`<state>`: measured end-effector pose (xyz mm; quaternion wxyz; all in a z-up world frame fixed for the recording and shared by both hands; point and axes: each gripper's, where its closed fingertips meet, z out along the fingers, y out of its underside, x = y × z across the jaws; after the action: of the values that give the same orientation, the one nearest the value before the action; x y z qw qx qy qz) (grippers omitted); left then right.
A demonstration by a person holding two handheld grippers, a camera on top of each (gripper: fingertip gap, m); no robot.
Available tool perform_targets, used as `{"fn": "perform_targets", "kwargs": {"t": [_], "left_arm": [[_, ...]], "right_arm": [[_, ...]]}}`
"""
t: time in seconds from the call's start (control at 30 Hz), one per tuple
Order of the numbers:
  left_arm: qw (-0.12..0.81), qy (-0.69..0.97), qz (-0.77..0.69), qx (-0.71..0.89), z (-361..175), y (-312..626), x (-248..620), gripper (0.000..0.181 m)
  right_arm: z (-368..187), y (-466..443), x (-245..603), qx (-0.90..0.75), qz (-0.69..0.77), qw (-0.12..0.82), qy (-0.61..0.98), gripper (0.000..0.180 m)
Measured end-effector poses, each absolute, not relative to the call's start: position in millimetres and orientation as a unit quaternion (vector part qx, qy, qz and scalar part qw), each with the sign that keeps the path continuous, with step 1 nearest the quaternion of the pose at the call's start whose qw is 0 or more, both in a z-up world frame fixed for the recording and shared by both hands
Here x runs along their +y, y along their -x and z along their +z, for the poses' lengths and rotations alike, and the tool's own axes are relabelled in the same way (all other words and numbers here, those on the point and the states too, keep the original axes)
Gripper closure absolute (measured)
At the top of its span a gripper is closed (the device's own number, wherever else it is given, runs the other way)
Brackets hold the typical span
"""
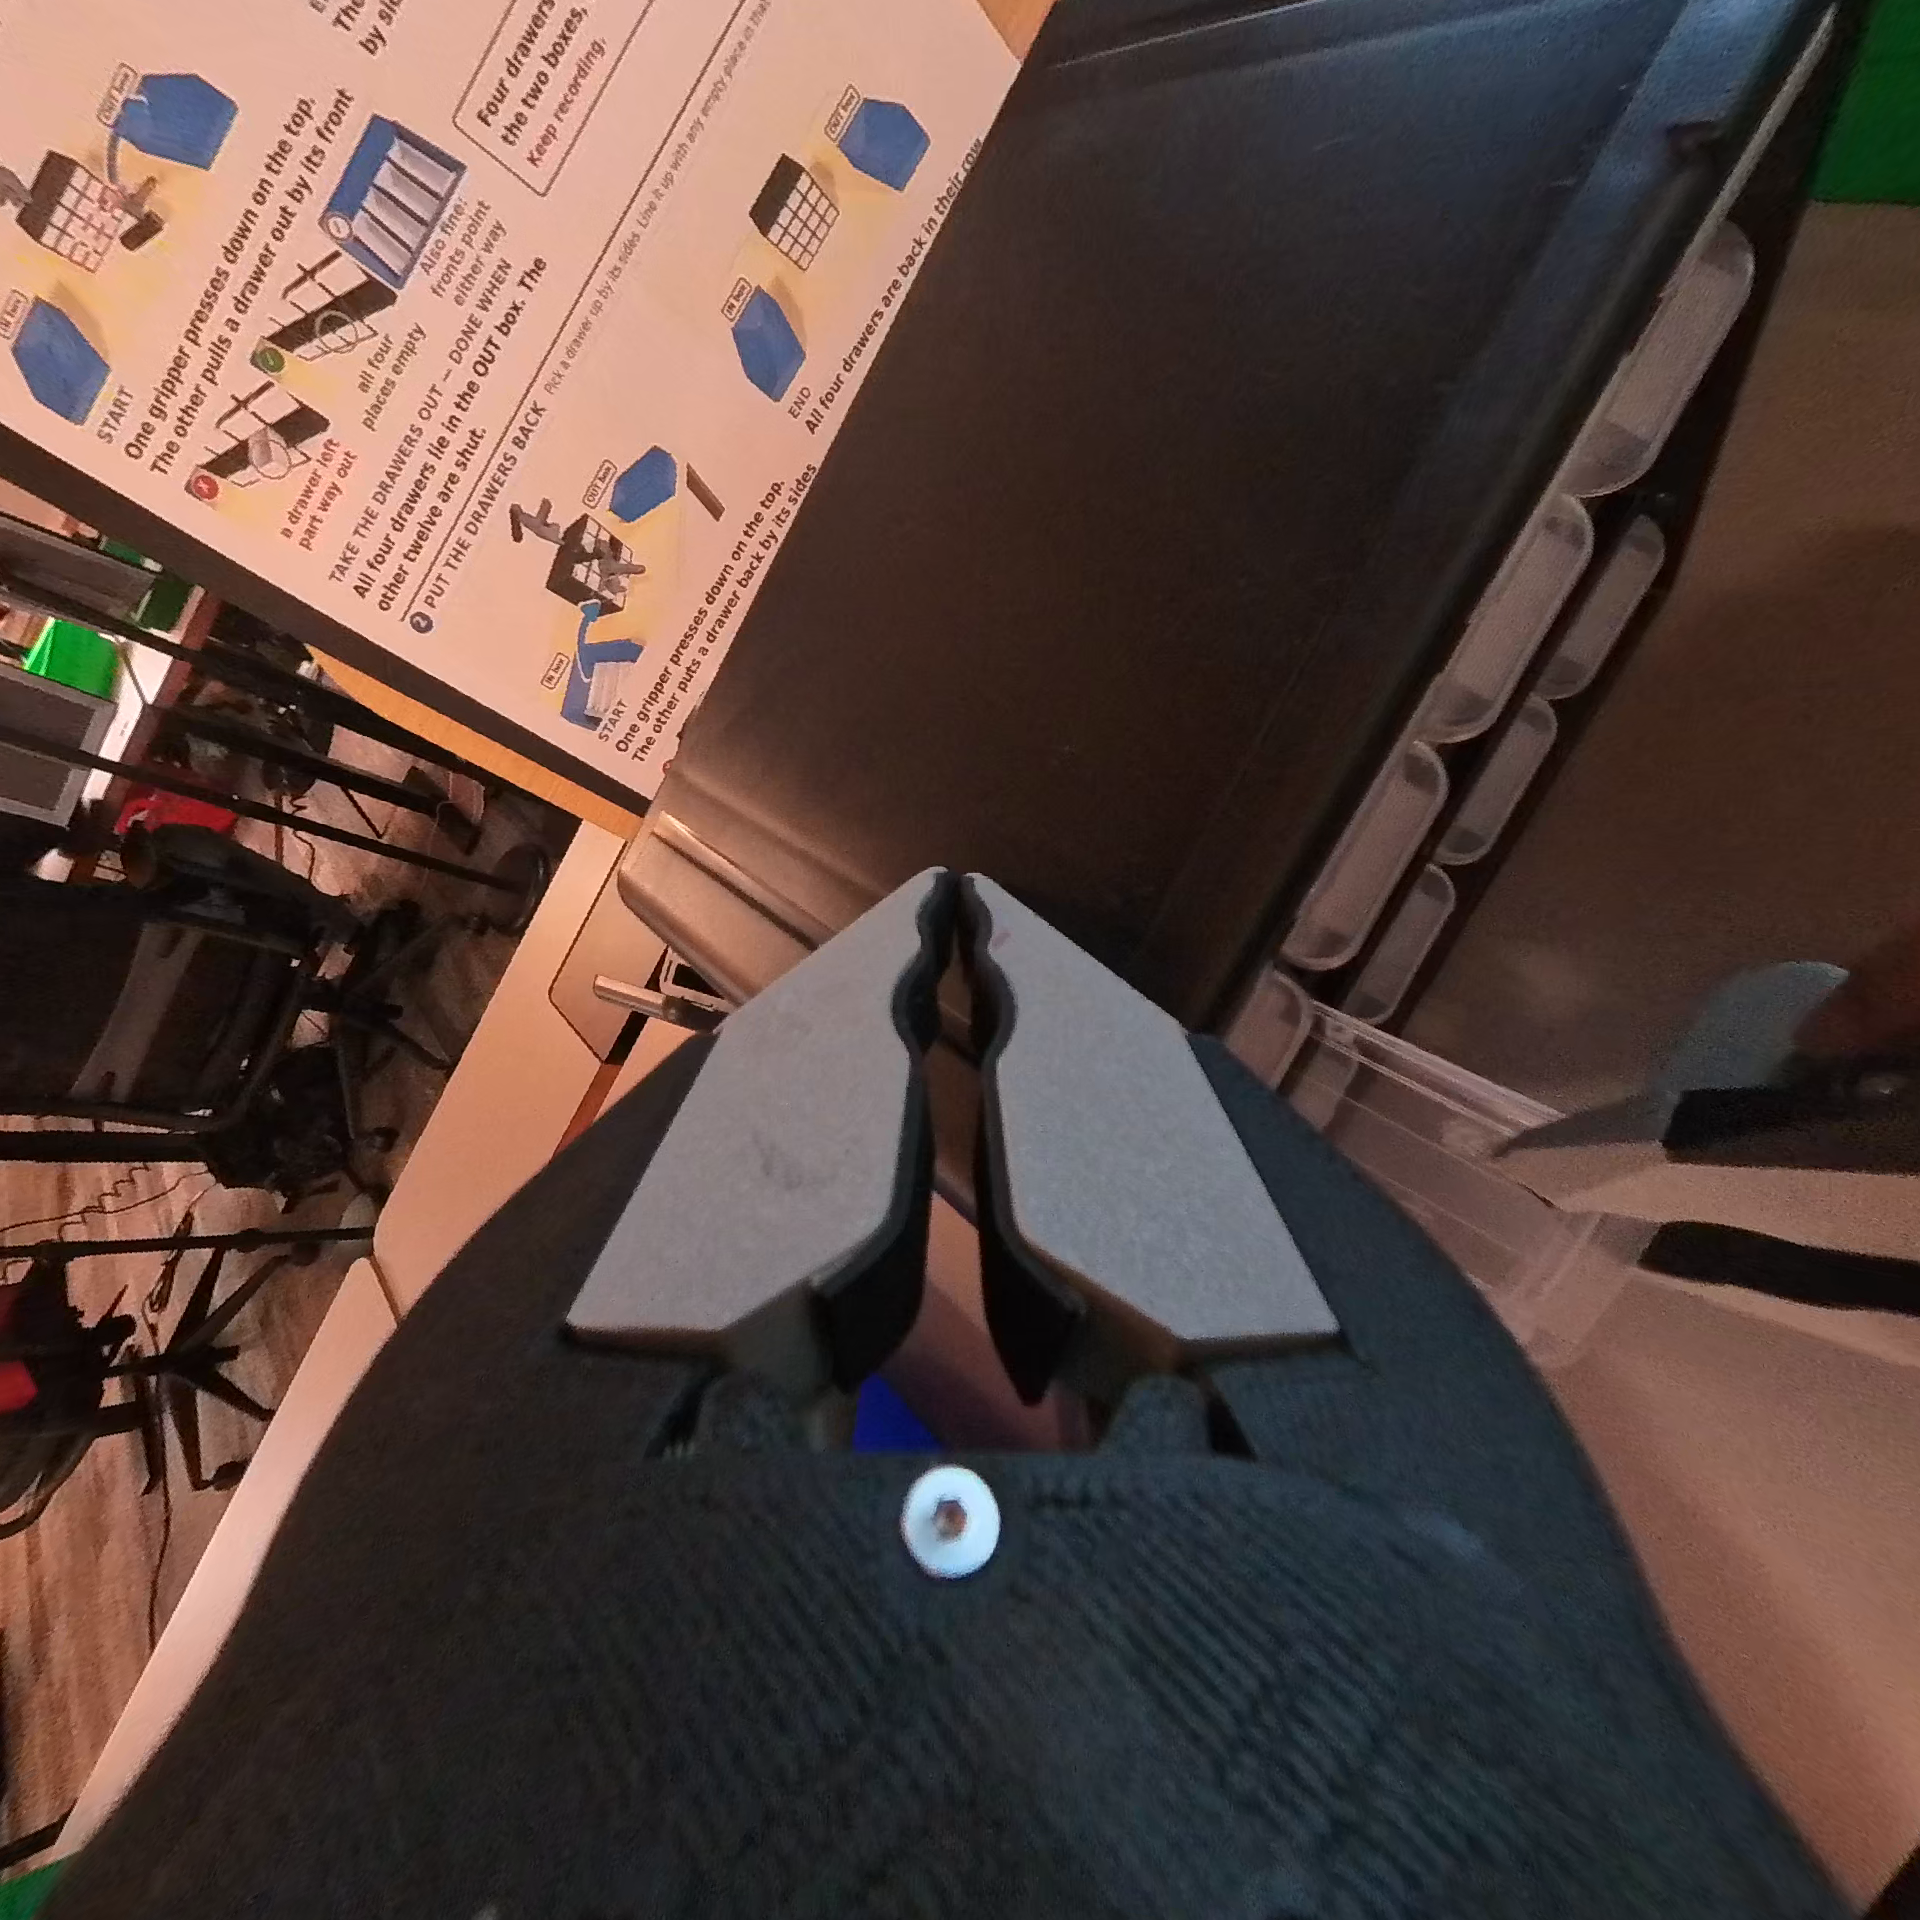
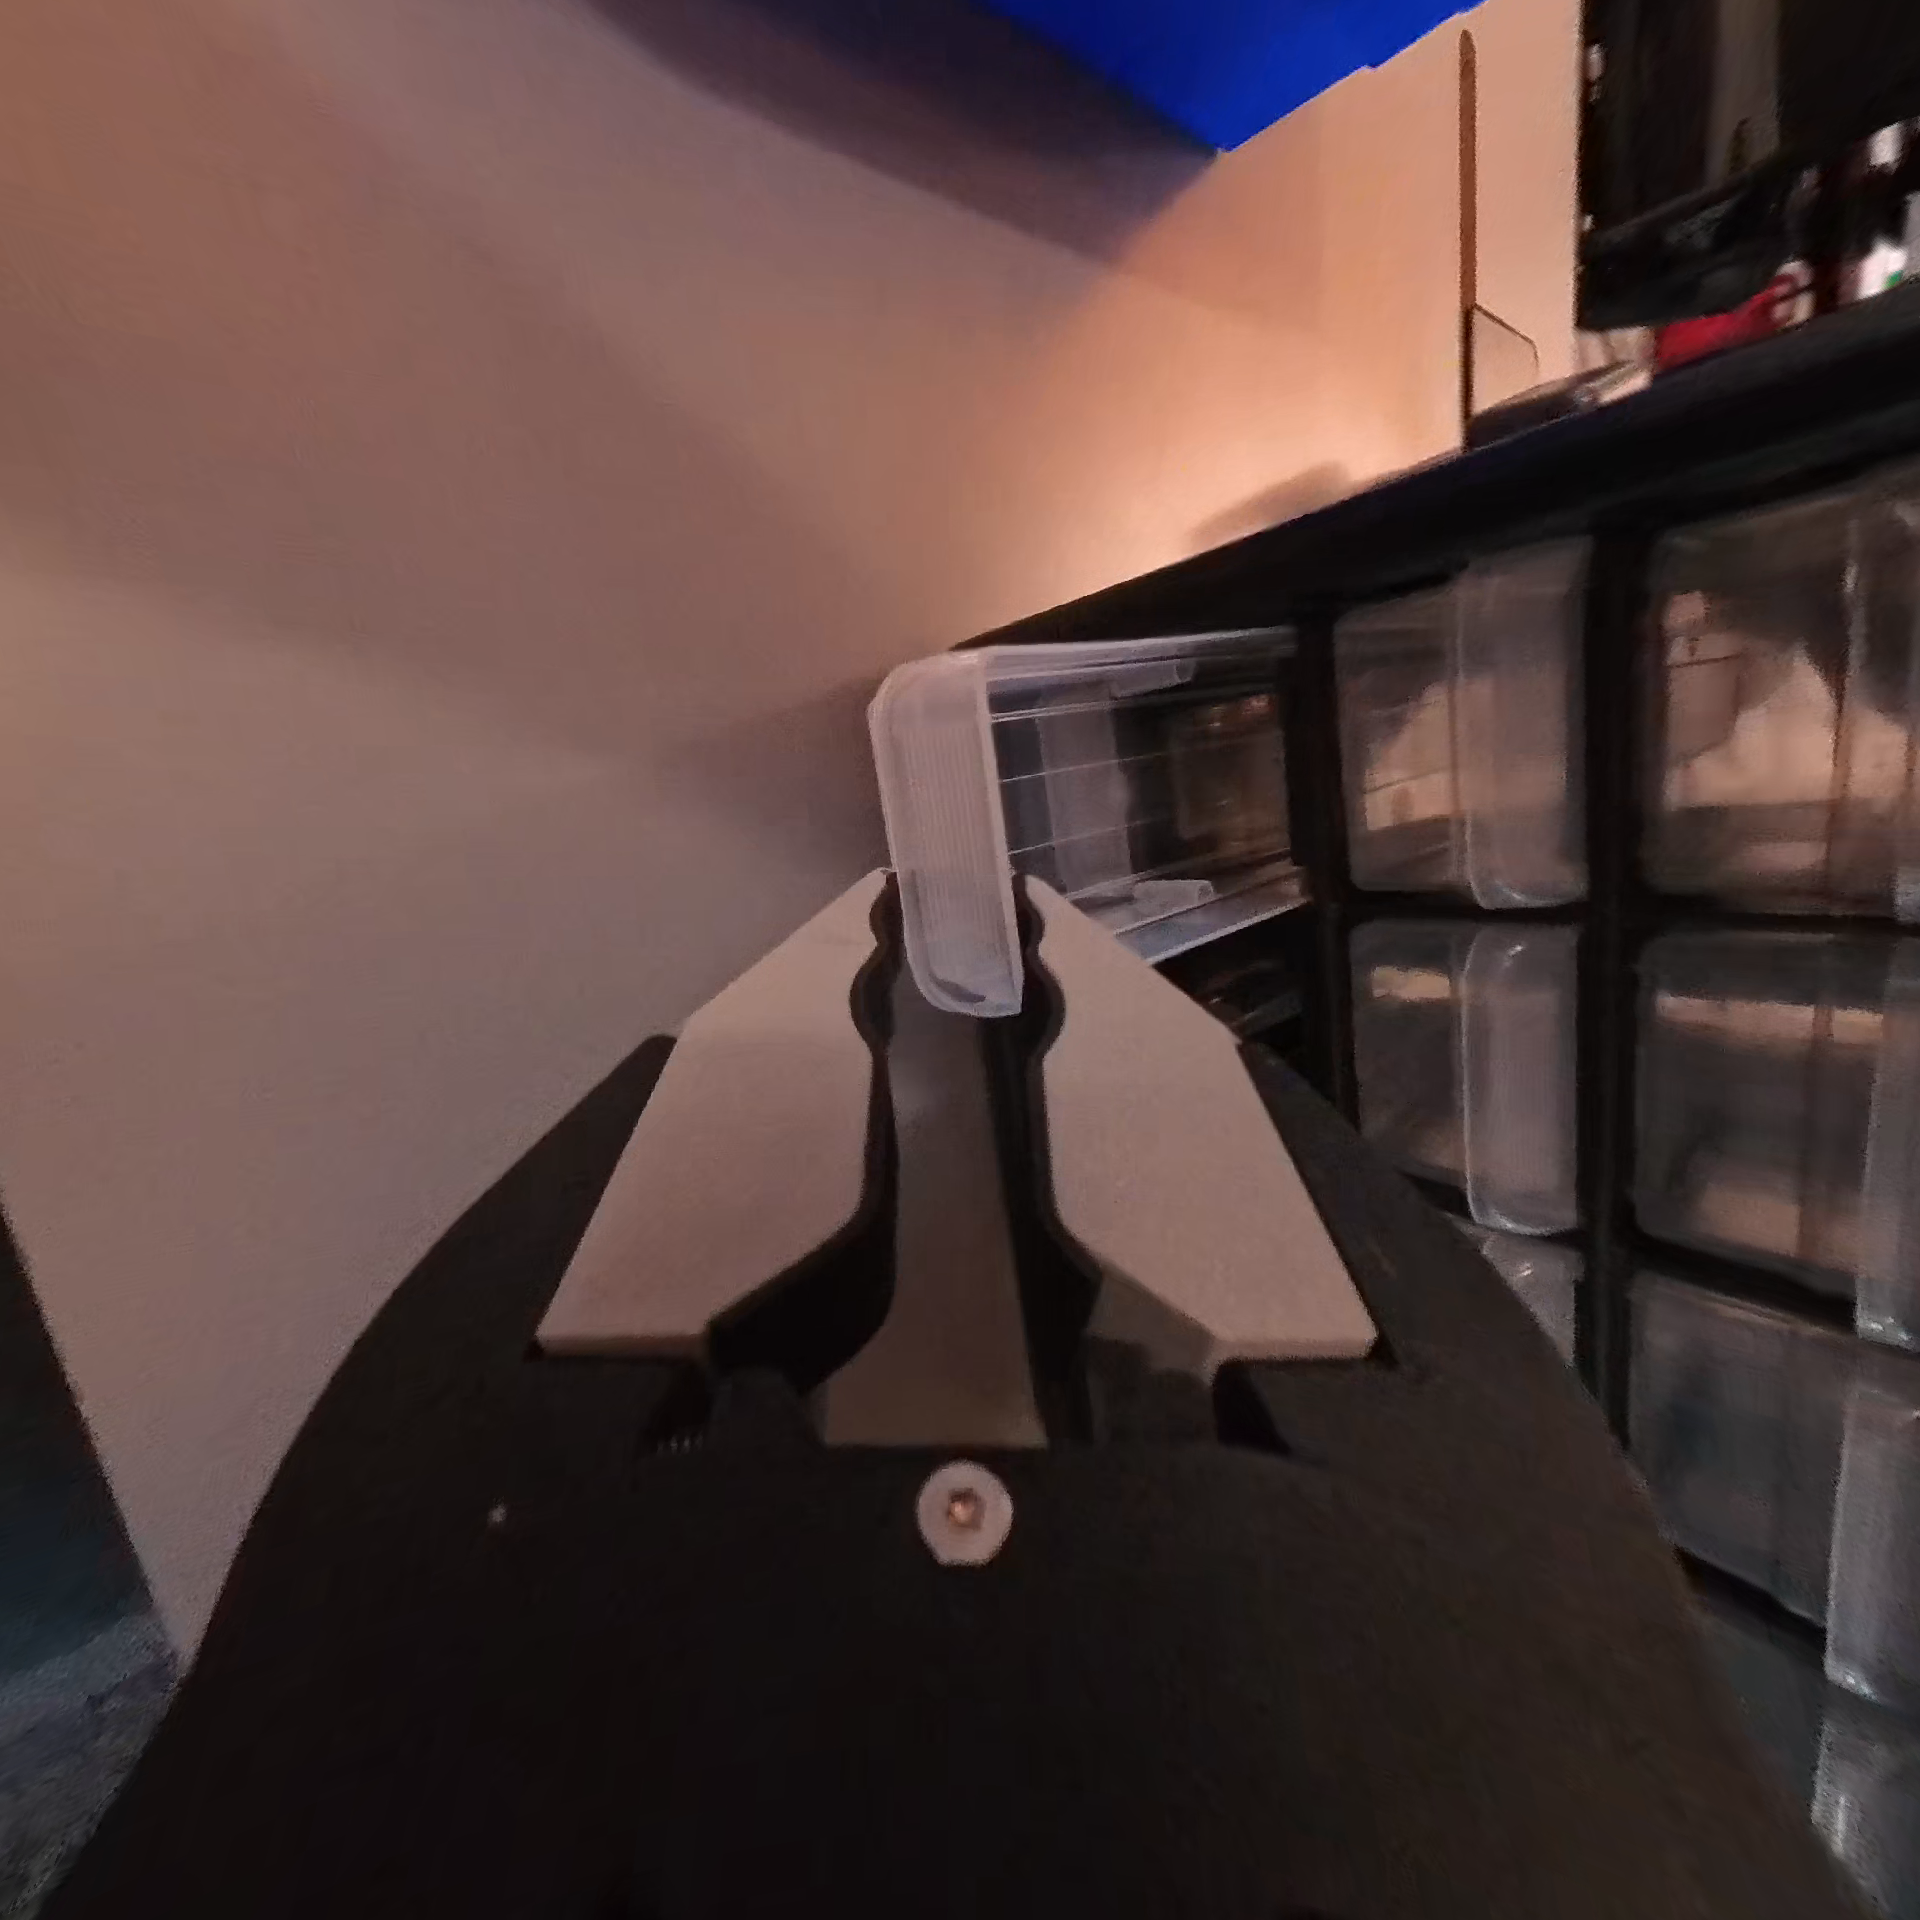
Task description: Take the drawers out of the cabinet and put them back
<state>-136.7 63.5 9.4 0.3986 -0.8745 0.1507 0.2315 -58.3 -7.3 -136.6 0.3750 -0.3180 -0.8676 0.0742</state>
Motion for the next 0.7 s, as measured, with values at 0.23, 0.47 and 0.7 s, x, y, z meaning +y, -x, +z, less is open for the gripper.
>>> {"fn": "perform_targets", "kwargs": {"t": [0.23, 0.47, 0.7], "left_arm": [[0.399, 0.874, 0.23, 0.152, 9.4, 136.8, 63.5, 0.181], [0.398, 0.874, 0.234, 0.153, 9.4, 136.9, 63.5, 0.181], [0.394, 0.872, 0.245, 0.156, 9.4, 137.0, 63.4, 0.181]], "right_arm": [[-129.3, 17.7, -32.8, -0.897, 0.12, 0.288, 0.313, 0.165], [-114.3, -37.1, -82.3, -0.904, 0.244, 0.186, 0.298, 0.165], [-54.6, -86.7, -39.9, -0.833, 0.316, 0.263, 0.371, 0.165]]}}
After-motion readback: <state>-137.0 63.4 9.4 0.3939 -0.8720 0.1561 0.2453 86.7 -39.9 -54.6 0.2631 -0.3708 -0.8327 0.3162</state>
